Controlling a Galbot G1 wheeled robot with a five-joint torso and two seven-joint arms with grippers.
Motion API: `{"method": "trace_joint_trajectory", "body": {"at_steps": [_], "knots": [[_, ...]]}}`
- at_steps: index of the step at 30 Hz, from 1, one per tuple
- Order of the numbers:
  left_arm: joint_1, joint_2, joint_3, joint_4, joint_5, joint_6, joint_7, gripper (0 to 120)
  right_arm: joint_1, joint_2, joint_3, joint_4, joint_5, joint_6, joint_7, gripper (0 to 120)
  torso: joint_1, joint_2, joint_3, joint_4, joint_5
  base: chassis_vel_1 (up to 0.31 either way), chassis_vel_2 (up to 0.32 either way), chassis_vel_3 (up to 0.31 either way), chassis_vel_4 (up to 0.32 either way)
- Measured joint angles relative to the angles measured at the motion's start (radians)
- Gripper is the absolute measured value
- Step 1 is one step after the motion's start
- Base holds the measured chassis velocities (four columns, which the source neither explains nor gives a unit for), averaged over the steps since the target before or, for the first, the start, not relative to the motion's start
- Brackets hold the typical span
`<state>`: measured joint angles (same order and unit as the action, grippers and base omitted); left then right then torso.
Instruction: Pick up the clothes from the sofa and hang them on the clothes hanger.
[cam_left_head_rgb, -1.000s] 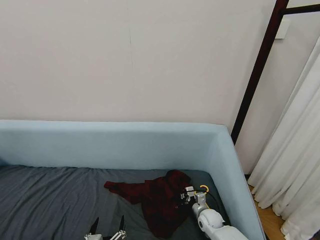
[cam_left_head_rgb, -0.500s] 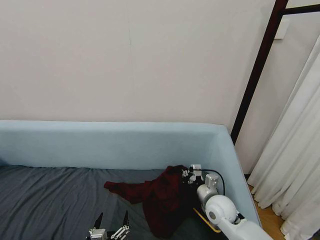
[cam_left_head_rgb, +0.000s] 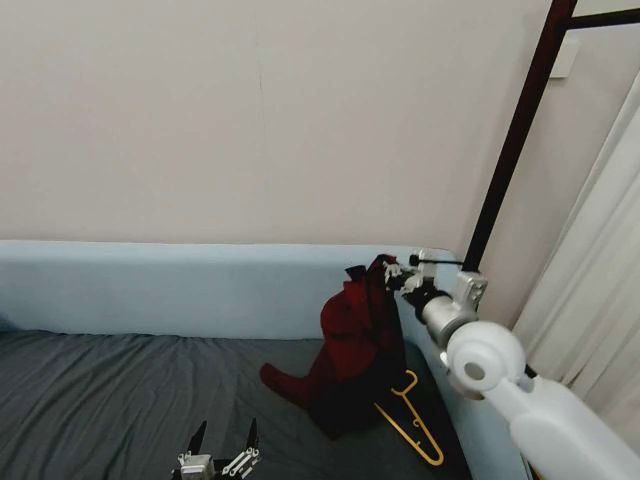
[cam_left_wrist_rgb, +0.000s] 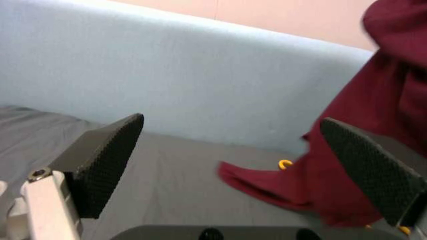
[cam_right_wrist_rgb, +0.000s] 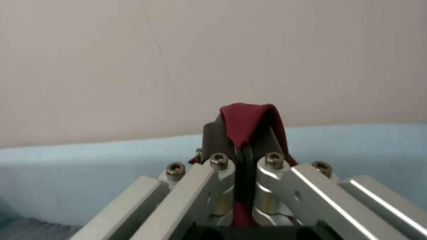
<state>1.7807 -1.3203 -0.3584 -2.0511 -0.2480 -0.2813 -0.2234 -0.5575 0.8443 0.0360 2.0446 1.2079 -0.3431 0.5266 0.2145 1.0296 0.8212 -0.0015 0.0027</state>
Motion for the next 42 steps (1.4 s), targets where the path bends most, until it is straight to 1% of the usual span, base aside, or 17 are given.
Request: {"method": "trace_joint_trajectory", "body": {"at_steps": [3, 6, 9, 11, 14, 15, 17, 18, 19, 20, 22, 24, 25, 27, 35, 38, 42], "knots": [[0.003, -0.001, -0.008, -0.005, -0.003, -0.001, 0.0, 99, 0.023, -0.051, 0.005, 0.052, 0.041, -0.022, 0.015, 0, 0.0, 0.0, 0.0, 0.0, 0.0, 0.0, 0.0, 0.0, 0.0], [0.005, -0.002, -0.011, -0.006, -0.008, -0.003, -0.001, 99, 0.013, -0.061, -0.001, 0.086, 0.056, -0.037, 0.026, 0, 0.0, 0.0, 0.0, -0.0001, -0.0001, 0.0, 0.0, 0.0, 0.0], [0.007, -0.004, -0.013, -0.006, -0.012, -0.006, -0.002, 99, -0.01, -0.05, -0.025, 0.101, 0.039, -0.041, 0.026, 0, 0.0, 0.0, 0.0, -0.0002, -0.0001, 0.0, 0.0, 0.0, 0.0], [0.011, -0.006, -0.014, -0.005, -0.014, -0.008, -0.002, 99, -0.029, -0.014, -0.06, 0.093, 0.008, -0.042, 0.026, 0, 0.0, 0.0, 0.0, -0.0003, -0.0002, 0.0, 0.0, 0.0, 0.0], [0.024, -0.007, -0.025, -0.002, -0.026, -0.019, -0.003, 99, -0.048, 0.124, -0.163, -0.003, -0.068, -0.026, 0.028, 0, 0.0, 0.0, 0.0, 0.0, -0.0003, 0.0, 0.0, 0.0, 0.0], [0.024, -0.007, -0.025, -0.002, -0.026, -0.019, -0.003, 99, -0.048, 0.124, -0.163, -0.003, -0.068, -0.026, 0.028, 0, 0.0, 0.0, 0.0, 0.0, -0.0003, 0.0, 0.0, 0.0, 0.0], [0.03, -0.007, -0.03, 0.0, -0.03, -0.025, -0.003, 99, -0.049, 0.183, -0.2, -0.053, -0.104, -0.014, 0.027, 0, 0.0, 0.0, 0.0, 0.0003, -0.0002, 0.0, 0.0, 0.0, 0.0], [0.04, -0.007, -0.041, 0.005, -0.037, -0.035, -0.003, 99, -0.049, 0.269, -0.25, -0.146, -0.16, 0.002, 0.023, 0, 0.0, 0.0, 0.0, 0.0006, -0.0003, 0.0, 0.0, 0.0, 0.0], [0.044, -0.006, -0.047, 0.008, -0.042, -0.039, -0.003, 99, -0.05, 0.309, -0.272, -0.197, -0.195, 0.013, 0.021, 0, 0.0, 0.0, 0.0, 0.0006, -0.0007, 0.0, 0.0, 0.0, 0.0], [0.044, -0.006, -0.047, 0.008, -0.042, -0.039, -0.003, 99, -0.05, 0.309, -0.272, -0.197, -0.195, 0.013, 0.021, 0, 0.0, 0.0, 0.0, 0.0006, -0.0007, 0.0, 0.0, 0.0, 0.0], [0.05, -0.006, -0.061, 0.016, -0.054, -0.047, -0.004, 99, -0.074, 0.404, -0.323, -0.33, -0.317, 0.055, 0.009, 0, 0.0, 0.0, 0.0, 0.0006, -0.0005, 0.0, 0.0, 0.0, 0.0], [0.049, -0.007, -0.068, 0.023, -0.059, -0.051, -0.005, 99, -0.115, 0.455, -0.348, -0.417, -0.408, 0.089, -0.005, 0, 0.0, 0.0, 0.0, 0.0004, -0.0004, 0.0, 0.0, 0.0, 0.0], [0.049, -0.007, -0.068, 0.023, -0.059, -0.051, -0.005, 99, -0.115, 0.455, -0.348, -0.417, -0.408, 0.089, -0.005, 0, 0.0, 0.0, 0.0, 0.0004, -0.0004, 0.0, 0.0, 0.0, 0.0], [0.046, -0.009, -0.07, 0.03, -0.06, -0.052, -0.006, 98, -0.191, 0.493, -0.371, -0.514, -0.5, 0.122, -0.039, 0, 0.0, 0.0, 0.0, 0.0, -0.0003, 0.0, 0.0, 0.0, 0.0], [0.029, -0.009, -0.063, 0.043, -0.061, -0.048, -0.007, 97, -0.299, 0.533, -0.411, -0.7, -0.611, 0.174, -0.123, 0, 0.0, 0.0, 0.0, 0.0, -0.0002, 0.0, 0.0, 0.0, 0.0], [0.028, -0.008, -0.058, 0.044, -0.061, -0.046, -0.007, 97, -0.31, 0.534, -0.414, -0.718, -0.625, 0.172, -0.134, 0, 0.0, 0.0, 0.0, 0.0002, -0.0002, 0.0, 0.0, 0.0, 0.0], [0.025, -0.007, -0.05, 0.045, -0.057, -0.042, -0.006, 97, -0.339, 0.492, -0.416, -0.693, -0.623, 0.135, -0.164, 0, 0.0, 0.0, 0.0, -0.0001, -0.0002, 0.0, 0.0, 0.0, 0.0]]}}
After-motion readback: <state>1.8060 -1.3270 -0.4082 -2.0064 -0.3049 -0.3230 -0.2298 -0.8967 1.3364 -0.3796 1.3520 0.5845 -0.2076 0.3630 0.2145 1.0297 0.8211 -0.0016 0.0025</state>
